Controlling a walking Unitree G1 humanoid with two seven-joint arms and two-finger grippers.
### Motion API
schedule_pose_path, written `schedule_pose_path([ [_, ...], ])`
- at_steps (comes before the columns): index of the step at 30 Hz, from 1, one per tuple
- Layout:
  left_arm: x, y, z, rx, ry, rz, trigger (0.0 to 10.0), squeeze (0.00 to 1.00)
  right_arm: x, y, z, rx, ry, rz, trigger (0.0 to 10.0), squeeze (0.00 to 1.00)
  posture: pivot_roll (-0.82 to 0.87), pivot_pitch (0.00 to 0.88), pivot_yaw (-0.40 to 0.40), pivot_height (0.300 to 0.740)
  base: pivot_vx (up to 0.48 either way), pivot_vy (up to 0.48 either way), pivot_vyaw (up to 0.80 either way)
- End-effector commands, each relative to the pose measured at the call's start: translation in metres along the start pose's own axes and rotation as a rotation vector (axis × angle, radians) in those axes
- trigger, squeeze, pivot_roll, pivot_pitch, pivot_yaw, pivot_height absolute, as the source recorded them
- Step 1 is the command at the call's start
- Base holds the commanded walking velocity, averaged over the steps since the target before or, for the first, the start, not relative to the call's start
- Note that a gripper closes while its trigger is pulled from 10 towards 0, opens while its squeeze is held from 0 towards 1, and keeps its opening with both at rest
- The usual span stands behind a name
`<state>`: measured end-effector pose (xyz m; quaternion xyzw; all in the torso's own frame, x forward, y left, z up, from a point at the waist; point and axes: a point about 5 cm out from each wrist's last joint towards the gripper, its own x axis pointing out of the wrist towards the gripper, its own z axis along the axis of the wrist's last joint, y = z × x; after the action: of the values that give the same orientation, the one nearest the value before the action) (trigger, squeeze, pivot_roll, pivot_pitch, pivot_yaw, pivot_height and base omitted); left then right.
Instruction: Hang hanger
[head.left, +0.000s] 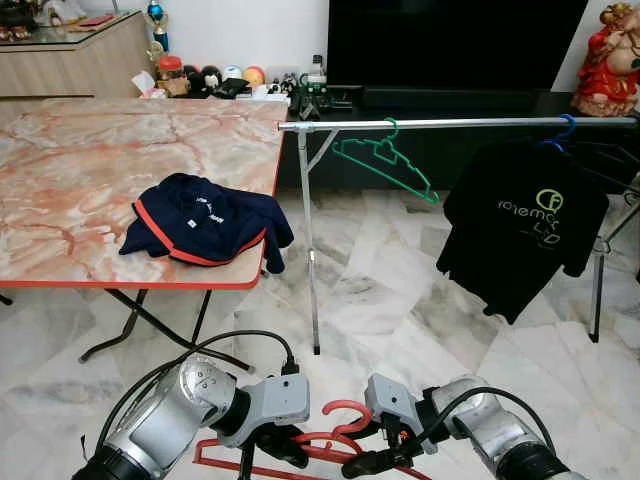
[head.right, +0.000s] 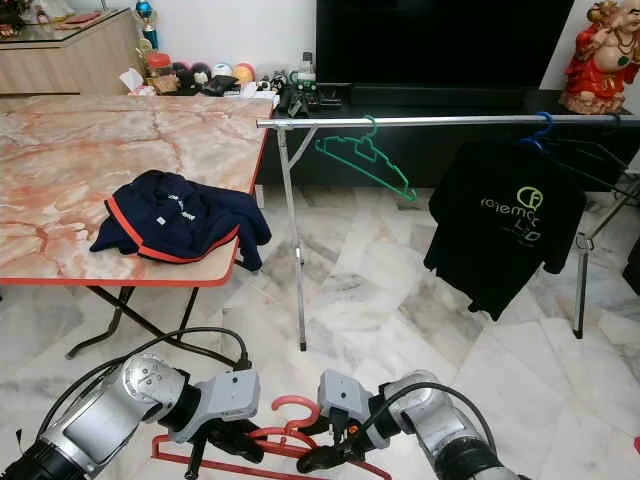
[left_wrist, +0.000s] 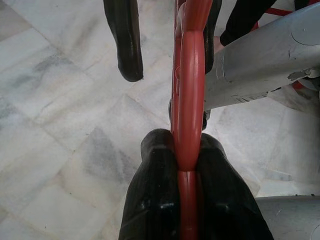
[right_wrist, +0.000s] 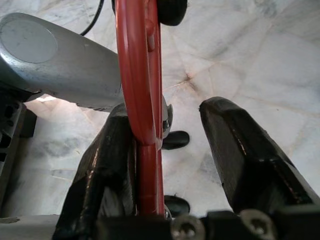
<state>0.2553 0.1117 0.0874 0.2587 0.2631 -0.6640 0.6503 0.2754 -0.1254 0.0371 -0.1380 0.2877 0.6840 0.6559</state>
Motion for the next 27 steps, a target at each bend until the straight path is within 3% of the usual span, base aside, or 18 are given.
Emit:
schedule_pose_path([
  [1, 0.0, 0.001, 0.002, 0.003, -0.004, -0.01, 10.0, 0.0, 0.0, -0.002, 0.001, -0.005, -0.001, -0.01, 0.0, 0.0, 0.08, 0.039, -0.031, 0.74, 0.0, 0.0, 0.0],
  [27, -0.006, 0.007, 0.008, 0.019, -0.064, 0.04, 10.0, 0.0, 0.004, 0.002, -0.024, 0.042, 0.042, -0.069, 0.0, 0.0, 0.09, 0.046, -0.033, 0.74, 0.0, 0.0, 0.0],
])
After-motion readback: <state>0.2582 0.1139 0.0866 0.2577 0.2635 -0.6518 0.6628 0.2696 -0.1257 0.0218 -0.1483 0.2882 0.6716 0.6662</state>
